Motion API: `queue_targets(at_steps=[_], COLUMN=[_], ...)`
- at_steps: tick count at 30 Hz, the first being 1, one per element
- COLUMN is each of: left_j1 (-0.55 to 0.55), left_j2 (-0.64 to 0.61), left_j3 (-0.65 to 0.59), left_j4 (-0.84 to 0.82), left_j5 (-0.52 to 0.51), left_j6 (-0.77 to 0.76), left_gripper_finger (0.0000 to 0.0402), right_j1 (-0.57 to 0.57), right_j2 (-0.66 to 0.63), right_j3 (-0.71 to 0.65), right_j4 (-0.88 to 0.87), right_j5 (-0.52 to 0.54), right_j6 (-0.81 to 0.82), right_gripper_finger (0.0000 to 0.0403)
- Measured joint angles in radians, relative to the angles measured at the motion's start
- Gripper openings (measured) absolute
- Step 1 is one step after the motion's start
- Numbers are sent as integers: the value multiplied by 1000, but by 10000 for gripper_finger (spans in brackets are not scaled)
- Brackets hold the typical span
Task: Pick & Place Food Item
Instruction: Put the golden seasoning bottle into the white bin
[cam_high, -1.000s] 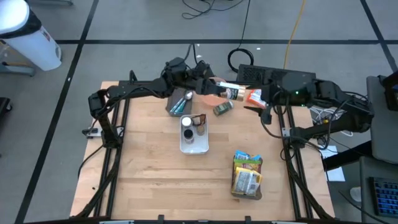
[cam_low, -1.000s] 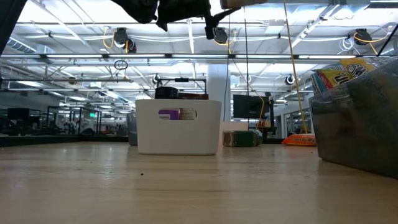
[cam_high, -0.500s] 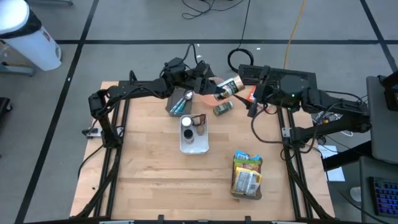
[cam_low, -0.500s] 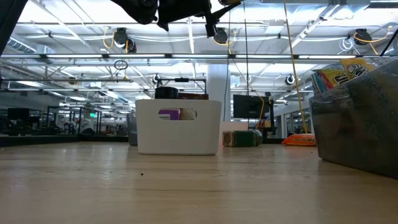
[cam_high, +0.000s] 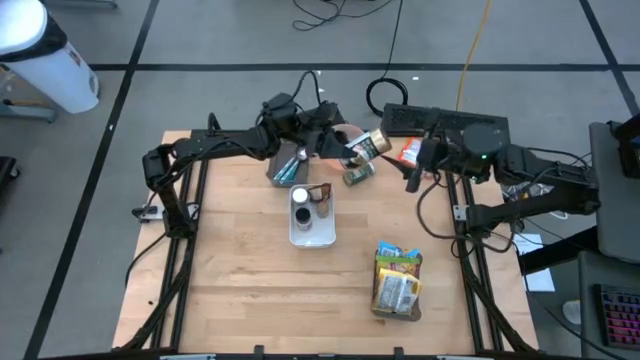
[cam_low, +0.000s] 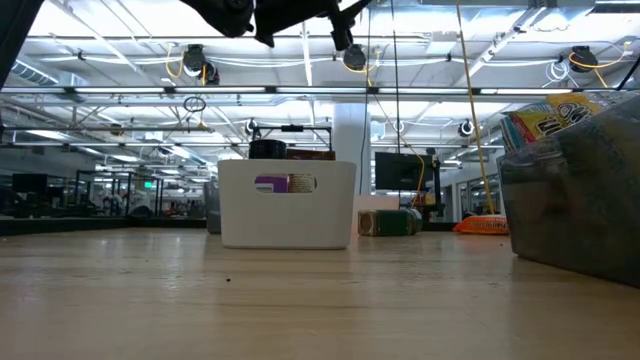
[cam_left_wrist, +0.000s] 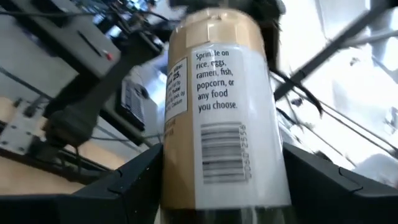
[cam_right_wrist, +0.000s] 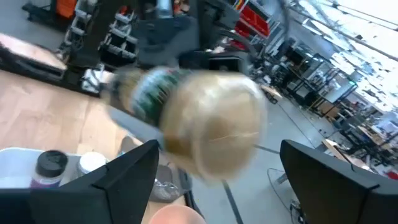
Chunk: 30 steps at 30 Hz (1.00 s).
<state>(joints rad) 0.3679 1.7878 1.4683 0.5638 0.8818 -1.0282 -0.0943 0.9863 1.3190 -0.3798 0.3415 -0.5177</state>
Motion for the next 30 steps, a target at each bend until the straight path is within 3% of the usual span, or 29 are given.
queue_targets(at_steps=[4, 9, 20, 30], left_j1=[0, -3, -2, -30], left_j2=[0, -1, 0, 0], left_j3=[2, 2, 1, 1], left_j4=[2, -6, -32, -69], left_j5=[93, 174, 255, 308], left_j6=[1, -11, -3, -41], left_gripper_finger=[282, 282, 282, 281], right_j1=[-2, -5, -4, -16], right_j2=[-29, -32, -41, -10], right_j3=[0, 0, 2, 3], right_j4=[-6, -9, -50, -60], right_j5=[0, -153, -433, -545], right_j6=[6, 116, 450, 601], right_gripper_finger=[325, 325, 325, 327])
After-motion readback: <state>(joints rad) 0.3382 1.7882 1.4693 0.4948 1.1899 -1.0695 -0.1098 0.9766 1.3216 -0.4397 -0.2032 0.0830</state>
